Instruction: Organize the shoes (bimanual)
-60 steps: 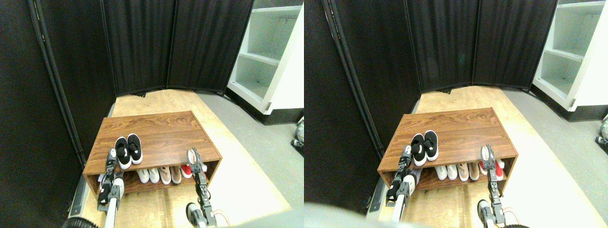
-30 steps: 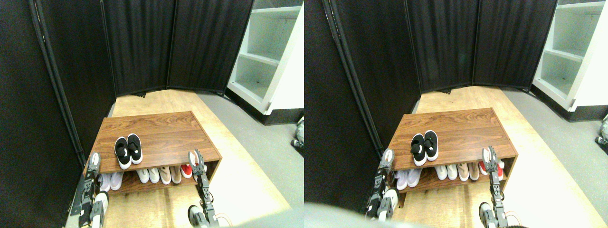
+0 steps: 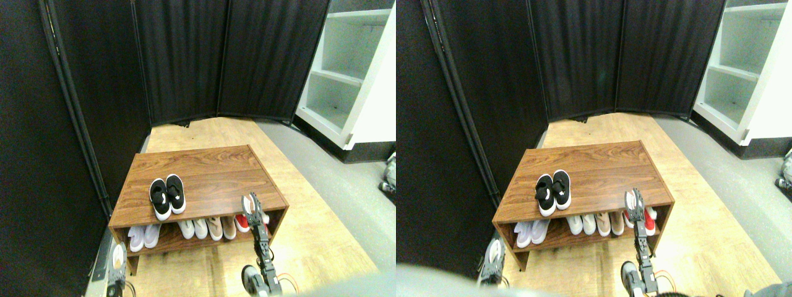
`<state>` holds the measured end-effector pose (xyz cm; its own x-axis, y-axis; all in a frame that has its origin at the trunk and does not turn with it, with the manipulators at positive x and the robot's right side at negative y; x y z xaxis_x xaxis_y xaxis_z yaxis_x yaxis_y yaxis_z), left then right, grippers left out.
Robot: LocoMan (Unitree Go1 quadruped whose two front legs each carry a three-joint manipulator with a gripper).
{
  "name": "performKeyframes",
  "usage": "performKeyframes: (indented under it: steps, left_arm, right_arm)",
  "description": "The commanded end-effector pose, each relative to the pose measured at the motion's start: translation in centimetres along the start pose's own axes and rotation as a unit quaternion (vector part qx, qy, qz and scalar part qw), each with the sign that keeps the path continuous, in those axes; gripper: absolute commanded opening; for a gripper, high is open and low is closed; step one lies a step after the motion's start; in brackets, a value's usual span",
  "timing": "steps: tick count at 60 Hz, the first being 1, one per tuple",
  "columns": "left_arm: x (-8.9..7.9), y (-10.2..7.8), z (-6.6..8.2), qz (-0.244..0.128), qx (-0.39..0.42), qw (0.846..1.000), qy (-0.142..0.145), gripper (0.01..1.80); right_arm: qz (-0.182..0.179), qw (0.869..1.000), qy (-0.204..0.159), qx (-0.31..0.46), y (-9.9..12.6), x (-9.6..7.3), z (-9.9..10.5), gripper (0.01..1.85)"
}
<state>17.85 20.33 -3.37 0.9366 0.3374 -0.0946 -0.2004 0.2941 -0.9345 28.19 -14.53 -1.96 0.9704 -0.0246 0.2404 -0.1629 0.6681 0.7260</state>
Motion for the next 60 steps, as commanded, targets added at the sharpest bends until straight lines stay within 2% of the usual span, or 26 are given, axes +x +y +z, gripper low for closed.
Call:
performKeyframes:
  steps: [1,4,18,60]
  left_arm:
    - [0.36,-1.07,-0.36,-0.027,-0.008,1.0,0.006,0.01]
    - [0.31,-1.12,-0.53,-0.026,-0.012,1.0,0.005,0.01]
    - [0.32,-1.28,-1.07,-0.016,-0.018,1.0,0.01,0.01]
    - [0.59,-1.63,-0.54,-0.025,-0.015,1.0,-0.001,0.01]
  right_arm:
    - [0.025,1.0,-0.002,0.013,0.73,0.57,-0.09,0.16]
    - [0.017,1.0,-0.001,0.016,0.92,0.58,-0.1,0.17]
    - [0.019,1.0,0.0,0.005,0.79,0.75,-0.18,0.19]
    - [0.024,1.0,0.004,0.009,0.91,1.3,-0.41,0.19]
